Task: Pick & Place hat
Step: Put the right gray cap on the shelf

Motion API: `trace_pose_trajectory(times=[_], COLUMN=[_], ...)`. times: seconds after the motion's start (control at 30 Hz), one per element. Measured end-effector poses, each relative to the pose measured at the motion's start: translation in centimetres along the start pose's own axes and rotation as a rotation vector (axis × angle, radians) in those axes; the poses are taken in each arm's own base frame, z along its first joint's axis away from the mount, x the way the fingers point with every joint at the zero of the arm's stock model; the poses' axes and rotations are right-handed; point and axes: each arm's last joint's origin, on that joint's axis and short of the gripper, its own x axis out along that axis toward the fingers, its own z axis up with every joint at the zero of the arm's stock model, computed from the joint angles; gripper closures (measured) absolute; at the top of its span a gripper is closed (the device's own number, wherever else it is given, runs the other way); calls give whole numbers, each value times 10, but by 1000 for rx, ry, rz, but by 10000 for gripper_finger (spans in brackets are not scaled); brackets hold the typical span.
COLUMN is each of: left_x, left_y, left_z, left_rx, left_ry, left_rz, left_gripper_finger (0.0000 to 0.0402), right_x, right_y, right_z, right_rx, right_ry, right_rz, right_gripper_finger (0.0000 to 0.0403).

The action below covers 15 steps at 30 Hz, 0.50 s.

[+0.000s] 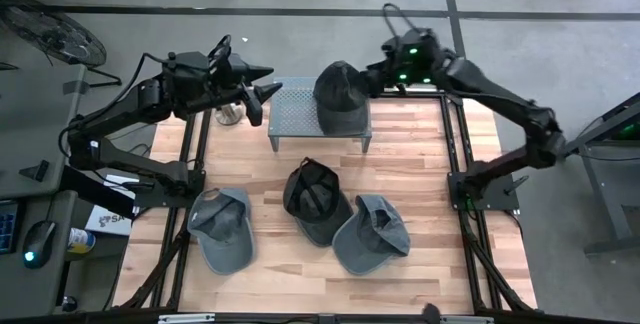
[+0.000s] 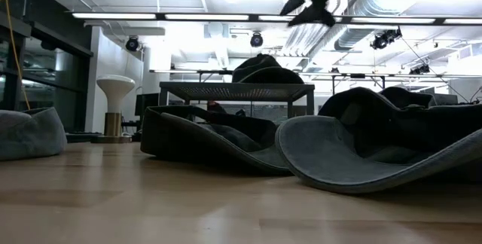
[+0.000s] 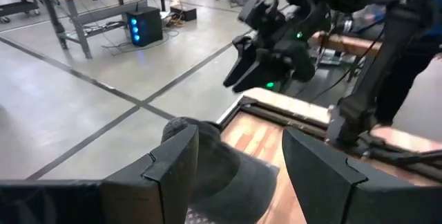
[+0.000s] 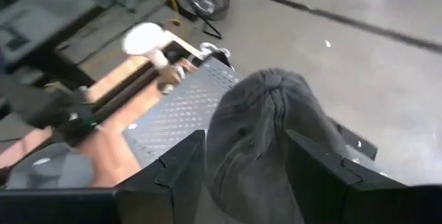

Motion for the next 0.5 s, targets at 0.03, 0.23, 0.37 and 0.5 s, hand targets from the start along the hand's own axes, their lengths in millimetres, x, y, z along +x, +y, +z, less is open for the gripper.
trace_pose_trajectory(times=[0.03,0.23,0.37,0.5], left_x=[0,0,-1,-2], left_y=[0,-4,-6,-8], left_z=[0,-1,-2,-3], left_rx=[-4,-29,-71,-77], left_ry=[-2,26,39,62], left_rz=[-17,-126,-212,-291], left_gripper_finger=[192,192,192,192], right_x=[-8,-49,-70,-86], right_y=[0,9,20,34], right_z=[0,-3,-14,-29], right_rx=[-27,-199,-264,-306], right_ry=[-2,-5,54,142], right_rz=[5,53,81,128], right_gripper_finger=[223,226,226,226])
